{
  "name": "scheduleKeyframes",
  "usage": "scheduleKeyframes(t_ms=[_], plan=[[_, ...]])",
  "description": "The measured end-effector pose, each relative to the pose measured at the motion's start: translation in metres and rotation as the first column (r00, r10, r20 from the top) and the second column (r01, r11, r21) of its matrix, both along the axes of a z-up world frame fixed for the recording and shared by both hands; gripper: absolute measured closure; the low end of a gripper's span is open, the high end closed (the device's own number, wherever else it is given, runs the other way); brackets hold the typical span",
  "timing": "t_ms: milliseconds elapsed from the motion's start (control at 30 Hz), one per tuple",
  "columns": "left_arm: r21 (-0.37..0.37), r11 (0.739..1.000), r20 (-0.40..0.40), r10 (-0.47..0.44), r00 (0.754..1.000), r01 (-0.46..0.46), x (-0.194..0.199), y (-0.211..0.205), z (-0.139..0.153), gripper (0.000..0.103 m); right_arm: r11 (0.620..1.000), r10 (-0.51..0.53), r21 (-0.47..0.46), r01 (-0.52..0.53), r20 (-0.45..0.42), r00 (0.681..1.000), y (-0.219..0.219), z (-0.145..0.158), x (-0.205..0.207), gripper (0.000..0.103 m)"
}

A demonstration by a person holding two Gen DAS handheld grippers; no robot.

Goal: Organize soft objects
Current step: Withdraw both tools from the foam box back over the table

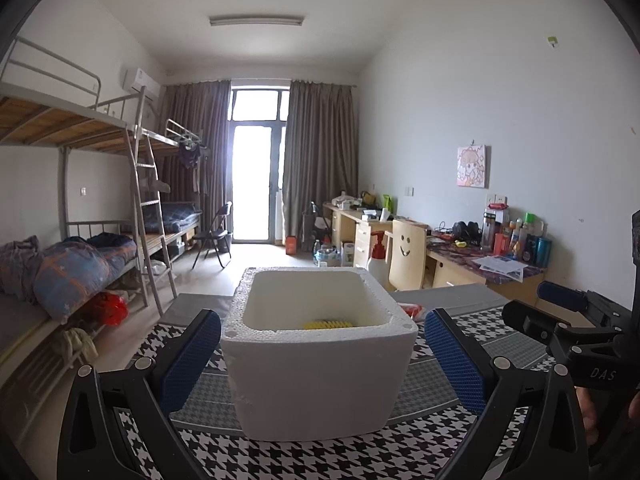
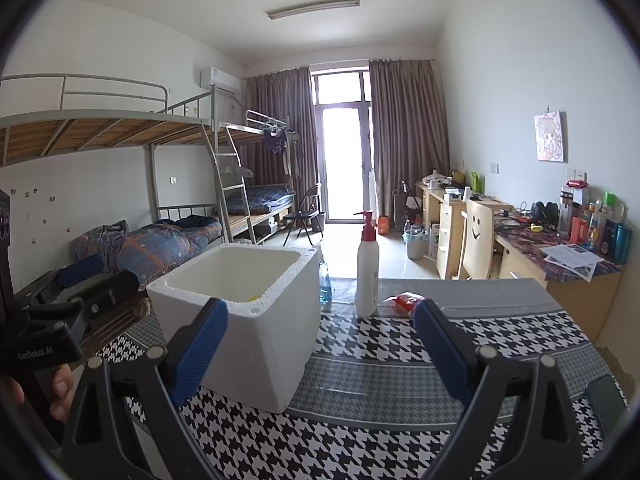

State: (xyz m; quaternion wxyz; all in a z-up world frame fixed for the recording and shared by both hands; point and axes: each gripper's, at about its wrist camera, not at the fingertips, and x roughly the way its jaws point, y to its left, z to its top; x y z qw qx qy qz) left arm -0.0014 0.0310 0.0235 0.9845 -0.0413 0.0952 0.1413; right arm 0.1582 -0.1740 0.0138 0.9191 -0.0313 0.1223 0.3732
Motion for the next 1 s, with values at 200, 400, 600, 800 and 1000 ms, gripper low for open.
scheduleKeyframes(t_ms=[200,400,600,800,1000], plan=[[0.007,1.0,0.001,0.021,1.0,-0.021,0.0006,-0.0022,-0.0024,0.001,1.0,-0.014,0.005,0.014,-0.011,1.0,-0.0035,-0.0063,0.0022,0.007],[0.007,1.0,-0.01,0.002,1.0,-0.002,0.0001,-0.0012,-0.0056,0.001,1.0,-0.021,0.016,0.021,-0.024,1.0,-0.0071,-0.0083,0.0024,0.006],[0.018,1.0,-0.013,-0.006,1.0,0.006,-0.0016,-0.0029,-0.0065,0.001,1.0,-0.016,0.007,0.016,-0.012,1.0,-0.005,-0.0082,-0.0019,0.006],[0.015,1.0,-0.018,-0.007,1.0,0.008,-0.0021,-0.0041,-0.0081,0.001,1.0,-0.014,0.003,0.014,-0.013,1.0,-0.0044,-0.0089,-0.0018,0.006],[0.015,1.0,-0.028,-0.016,0.999,0.017,-0.0018,-0.0032,-0.01,0.001,1.0,-0.008,0.001,0.008,-0.021,1.0,-0.0051,-0.0097,-0.0021,0.006]])
